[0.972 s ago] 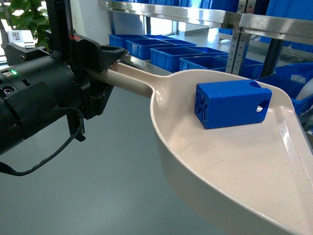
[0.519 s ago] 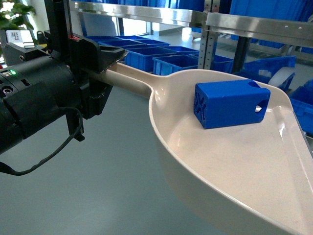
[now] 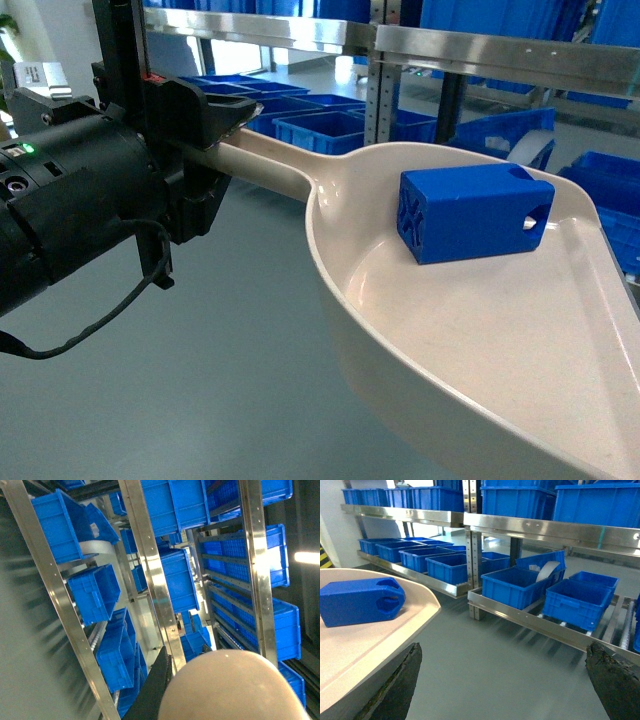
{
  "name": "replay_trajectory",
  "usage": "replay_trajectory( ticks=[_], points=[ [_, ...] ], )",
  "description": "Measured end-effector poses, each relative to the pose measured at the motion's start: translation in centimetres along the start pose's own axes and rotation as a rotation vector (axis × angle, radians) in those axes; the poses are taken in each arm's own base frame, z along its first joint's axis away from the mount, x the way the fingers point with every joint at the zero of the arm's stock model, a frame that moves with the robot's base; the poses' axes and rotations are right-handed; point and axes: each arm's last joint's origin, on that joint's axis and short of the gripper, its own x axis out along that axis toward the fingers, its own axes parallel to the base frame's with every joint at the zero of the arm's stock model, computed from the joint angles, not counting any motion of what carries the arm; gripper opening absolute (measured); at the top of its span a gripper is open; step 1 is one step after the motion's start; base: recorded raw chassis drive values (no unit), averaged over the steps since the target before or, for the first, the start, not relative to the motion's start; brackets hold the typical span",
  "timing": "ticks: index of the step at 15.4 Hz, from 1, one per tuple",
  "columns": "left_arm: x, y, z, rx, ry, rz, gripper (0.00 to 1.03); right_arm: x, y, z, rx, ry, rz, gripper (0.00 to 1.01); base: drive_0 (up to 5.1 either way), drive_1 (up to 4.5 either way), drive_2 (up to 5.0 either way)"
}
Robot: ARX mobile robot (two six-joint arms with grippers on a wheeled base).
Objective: Place part in tray to right shelf
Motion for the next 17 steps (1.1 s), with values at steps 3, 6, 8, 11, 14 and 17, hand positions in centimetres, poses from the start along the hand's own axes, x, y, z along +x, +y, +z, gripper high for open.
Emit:
replay_trajectory(
  ticks=[3, 6, 8, 11, 14, 17],
  points=[
    [0.00, 0.00, 0.00, 0.000, 0.000, 0.000, 0.13, 0.00, 0.00, 0.00, 0.000, 0.000, 0.000, 0.98, -1.5, -1.54, -1.5],
    [0.00, 0.00, 0.00, 0.000, 0.000, 0.000, 0.13, 0.00, 0.00, 0.00, 0.000, 0.000, 0.000, 0.98, -1.6, -1.56, -1.6],
    [0.00, 0.00, 0.00, 0.000, 0.000, 0.000, 0.13, 0.00, 0.00, 0.00, 0.000, 0.000, 0.000, 0.98, -1.6, -1.57, -1.6],
    [0.00, 0.00, 0.00, 0.000, 0.000, 0.000, 0.13, 0.00, 0.00, 0.00, 0.000, 0.000, 0.000, 0.98, -1.6, -1.63, -1.6],
    [0.00, 0.00, 0.00, 0.000, 0.000, 0.000, 0.13, 0.00, 0.00, 0.00, 0.000, 0.000, 0.000, 0.98, -1.5, -1.52, -1.5],
    [0.00, 0.00, 0.00, 0.000, 0.000, 0.000, 0.13, 0.00, 0.00, 0.00, 0.000, 0.000, 0.000, 0.98, -1.6, -1.60, -1.6]
  ],
)
